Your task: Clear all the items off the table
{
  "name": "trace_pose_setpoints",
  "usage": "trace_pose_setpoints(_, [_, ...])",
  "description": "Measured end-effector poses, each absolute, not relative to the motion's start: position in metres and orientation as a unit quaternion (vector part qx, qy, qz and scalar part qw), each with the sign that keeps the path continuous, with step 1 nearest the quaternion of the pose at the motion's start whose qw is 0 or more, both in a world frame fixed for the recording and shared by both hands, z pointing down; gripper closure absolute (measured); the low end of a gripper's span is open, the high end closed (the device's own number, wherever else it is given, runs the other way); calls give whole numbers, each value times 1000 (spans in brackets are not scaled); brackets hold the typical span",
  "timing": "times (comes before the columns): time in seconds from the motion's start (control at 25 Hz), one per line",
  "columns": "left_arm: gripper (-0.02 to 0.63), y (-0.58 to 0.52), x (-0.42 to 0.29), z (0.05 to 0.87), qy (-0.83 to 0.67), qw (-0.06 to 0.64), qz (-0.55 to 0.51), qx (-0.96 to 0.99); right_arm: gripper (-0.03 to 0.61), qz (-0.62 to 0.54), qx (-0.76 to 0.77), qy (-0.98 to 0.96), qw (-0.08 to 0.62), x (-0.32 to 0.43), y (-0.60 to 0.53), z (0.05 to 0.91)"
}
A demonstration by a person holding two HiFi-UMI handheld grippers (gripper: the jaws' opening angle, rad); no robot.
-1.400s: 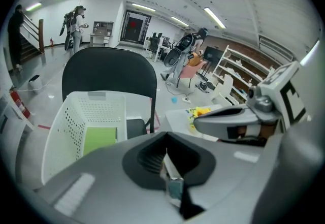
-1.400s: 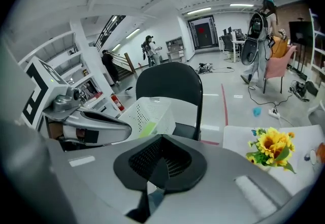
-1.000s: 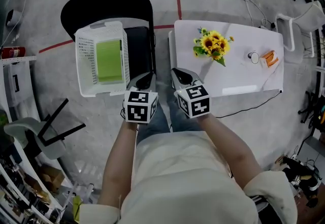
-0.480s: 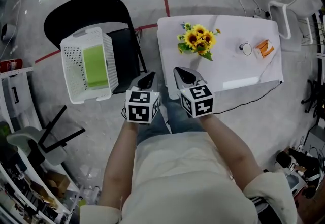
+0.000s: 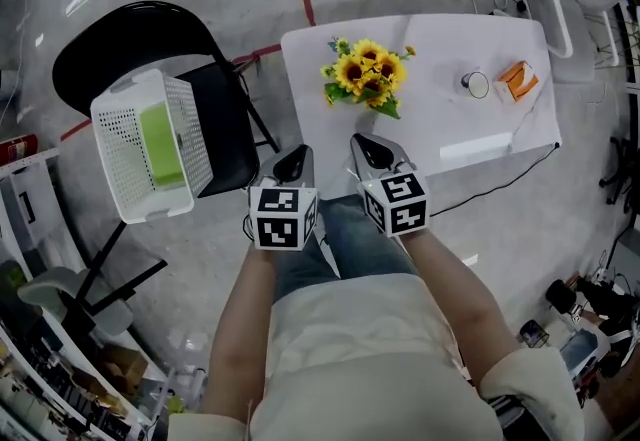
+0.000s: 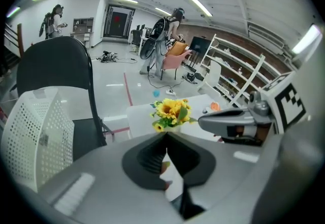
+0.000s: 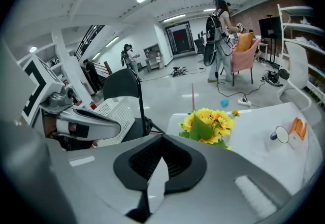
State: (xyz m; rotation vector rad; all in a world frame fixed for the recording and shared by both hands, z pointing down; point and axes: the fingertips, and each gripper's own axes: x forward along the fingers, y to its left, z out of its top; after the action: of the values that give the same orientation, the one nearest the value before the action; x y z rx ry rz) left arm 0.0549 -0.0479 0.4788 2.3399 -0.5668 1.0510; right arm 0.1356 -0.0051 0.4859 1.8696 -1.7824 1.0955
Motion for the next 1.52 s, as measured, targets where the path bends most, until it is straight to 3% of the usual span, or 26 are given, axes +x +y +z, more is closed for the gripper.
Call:
trace_pose_setpoints(0.44, [604, -37, 82, 527, -190, 247, 404, 860, 578, 399, 687, -584, 168, 175, 21, 553])
trace_pose_setpoints(0.96, [604, -48, 88, 600, -191, 267, 405, 853, 402, 389, 705, -563, 187, 218, 12, 642])
trace_pose_setpoints(1.52, [604, -47, 86, 641, -195, 288, 407, 845, 159, 342, 690, -606, 198, 229, -26, 689])
